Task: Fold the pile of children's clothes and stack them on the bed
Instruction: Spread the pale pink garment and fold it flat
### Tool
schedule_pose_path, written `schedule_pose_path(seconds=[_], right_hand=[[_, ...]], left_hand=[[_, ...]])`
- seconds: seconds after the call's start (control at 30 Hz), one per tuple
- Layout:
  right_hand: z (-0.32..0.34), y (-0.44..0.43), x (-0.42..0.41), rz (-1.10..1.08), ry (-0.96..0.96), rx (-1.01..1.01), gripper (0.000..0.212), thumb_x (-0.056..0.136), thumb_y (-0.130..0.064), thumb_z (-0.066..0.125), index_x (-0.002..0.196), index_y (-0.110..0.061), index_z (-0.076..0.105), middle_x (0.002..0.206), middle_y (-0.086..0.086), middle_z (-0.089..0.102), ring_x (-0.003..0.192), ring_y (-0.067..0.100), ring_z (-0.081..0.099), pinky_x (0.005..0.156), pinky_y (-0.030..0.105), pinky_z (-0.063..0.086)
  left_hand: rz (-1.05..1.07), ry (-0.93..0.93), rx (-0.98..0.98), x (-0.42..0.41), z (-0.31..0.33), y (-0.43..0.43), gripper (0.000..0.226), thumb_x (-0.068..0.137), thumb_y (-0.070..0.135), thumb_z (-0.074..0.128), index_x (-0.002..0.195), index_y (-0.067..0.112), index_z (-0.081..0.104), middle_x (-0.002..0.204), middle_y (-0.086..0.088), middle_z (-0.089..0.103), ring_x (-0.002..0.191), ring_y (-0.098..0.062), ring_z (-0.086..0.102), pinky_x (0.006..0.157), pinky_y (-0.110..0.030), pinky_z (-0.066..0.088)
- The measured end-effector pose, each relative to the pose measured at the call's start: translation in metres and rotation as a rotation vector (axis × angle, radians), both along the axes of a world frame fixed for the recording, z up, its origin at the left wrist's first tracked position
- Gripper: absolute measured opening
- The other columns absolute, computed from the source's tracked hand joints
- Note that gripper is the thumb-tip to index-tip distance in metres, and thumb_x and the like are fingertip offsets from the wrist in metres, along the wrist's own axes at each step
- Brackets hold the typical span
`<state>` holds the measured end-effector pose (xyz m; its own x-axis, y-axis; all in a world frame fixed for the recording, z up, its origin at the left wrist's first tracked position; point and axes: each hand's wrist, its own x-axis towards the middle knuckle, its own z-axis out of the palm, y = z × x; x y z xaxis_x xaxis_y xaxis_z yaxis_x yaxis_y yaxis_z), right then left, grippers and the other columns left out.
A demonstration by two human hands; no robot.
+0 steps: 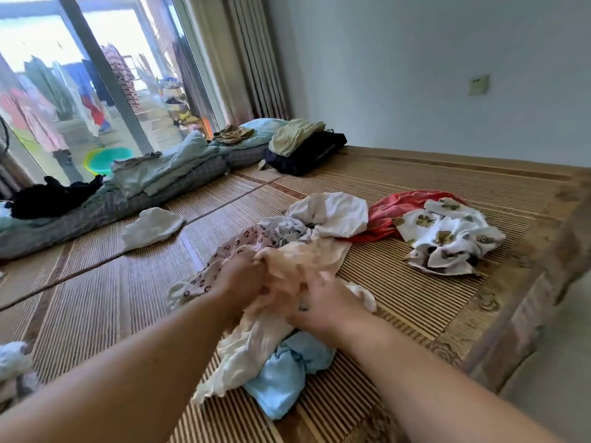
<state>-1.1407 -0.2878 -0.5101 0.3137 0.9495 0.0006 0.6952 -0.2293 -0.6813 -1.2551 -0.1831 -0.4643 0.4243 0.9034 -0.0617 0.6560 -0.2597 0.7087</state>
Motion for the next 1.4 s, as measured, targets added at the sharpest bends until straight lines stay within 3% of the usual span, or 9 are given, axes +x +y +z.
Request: schedule_pose_path(seconds=[0.4,0.67,0.77,0.87,0.93,1.03,1.1,1.23,1.4], right_hand=[[0.031,-0.007,-0.033,-0.245,-0.023,0.434,0.134,0.057,-0.058,0.082,0.149,-0.031,-0.013,0.157,0.009,0.012,0.144,0.028,0.013,0.114,0.052,0.025],[0.067,-0.018,-0.085,-0.194,-0.211,0.739,0.105,0.07,-0.03,0.082,0.142,-0.037,0.007,0.132,0.019,0.047,0.117,0.04,0.05,0.088,0.054,0.048],[0.09,-0.023,-0.106,-0.095,-0.19,0.673,0.113,0.071,-0.032,0.083,0.14,-0.043,-0.006,0.113,0.013,0.058,0.097,0.036,0.06,0.078,0.046,0.051],[0.112,-0.026,-0.123,-0.059,-0.452,0.534,0.079,0.08,-0.045,0.071,0.145,-0.03,0.029,0.102,0.004,0.063,0.091,0.027,0.063,0.075,0.038,0.051],[0.127,-0.03,-0.135,-0.008,-0.586,0.531,0.032,0.088,-0.046,0.06,0.113,-0.027,0.067,0.091,0.003,0.068,0.085,0.024,0.063,0.067,0.031,0.045],[0.144,-0.037,-0.145,0.083,-0.381,0.473,0.02,0.089,-0.038,0.061,0.086,-0.023,0.073,0.077,0.003,0.066,0.076,0.024,0.058,0.065,0.028,0.035],[0.153,-0.039,-0.15,0.109,-0.204,0.502,0.018,0.084,-0.033,0.066,0.069,-0.022,0.069,0.073,0.0,0.059,0.079,0.022,0.055,0.066,0.028,0.032],[0.166,-0.051,-0.15,0.17,0.206,0.539,0.027,0.08,-0.023,0.073,0.059,-0.013,0.06,0.068,0.005,0.055,0.069,0.02,0.051,0.062,0.031,0.032],[0.174,-0.06,-0.141,0.224,0.969,0.443,0.017,0.088,-0.012,0.059,0.072,-0.015,0.064,0.06,0.001,0.063,0.053,0.015,0.059,0.049,0.024,0.048]], left_hand=[[-0.017,-0.503,-0.075,-0.152,0.107,-0.105,0.034,0.098,0.014,0.043,0.084,0.025,0.072,0.078,-0.006,0.072,0.066,-0.022,0.068,0.061,-0.033,0.046],[0.13,-0.636,-0.039,-0.259,0.152,-0.14,0.023,0.093,0.011,0.047,0.088,0.012,0.069,0.083,-0.016,0.064,0.071,-0.023,0.063,0.08,-0.042,0.048],[0.277,-0.762,0.04,-0.288,0.167,-0.155,0.035,0.099,0.004,0.043,0.071,0.022,0.054,0.063,0.007,0.059,0.058,0.006,0.058,0.06,-0.003,0.045],[0.233,-0.533,0.103,-0.312,0.179,-0.173,0.055,0.067,0.068,0.068,0.071,0.013,0.062,0.066,-0.003,0.065,0.054,-0.008,0.063,0.052,-0.017,0.052],[0.248,-0.065,0.217,-0.332,0.183,-0.171,0.084,0.038,0.083,0.07,0.087,0.016,0.059,0.085,-0.007,0.066,0.074,-0.021,0.065,0.064,-0.034,0.054],[0.467,0.58,0.451,-0.349,0.176,-0.163,0.048,0.069,0.052,0.072,0.093,0.021,0.045,0.081,0.009,0.05,0.078,-0.017,0.052,0.063,-0.03,0.037],[0.469,0.617,0.553,-0.356,0.172,-0.159,0.031,0.08,0.032,0.067,0.094,0.018,0.043,0.077,0.008,0.046,0.078,-0.022,0.049,0.063,-0.03,0.036],[0.454,0.321,0.492,-0.382,0.166,-0.148,0.018,0.076,0.016,0.067,0.084,0.022,0.052,0.081,-0.001,0.06,0.083,-0.028,0.058,0.063,-0.032,0.042],[0.382,-0.303,0.097,-0.404,0.15,-0.147,0.061,0.043,0.015,0.066,0.103,0.024,0.062,0.092,-0.024,0.068,0.077,-0.036,0.063,0.069,-0.046,0.049]])
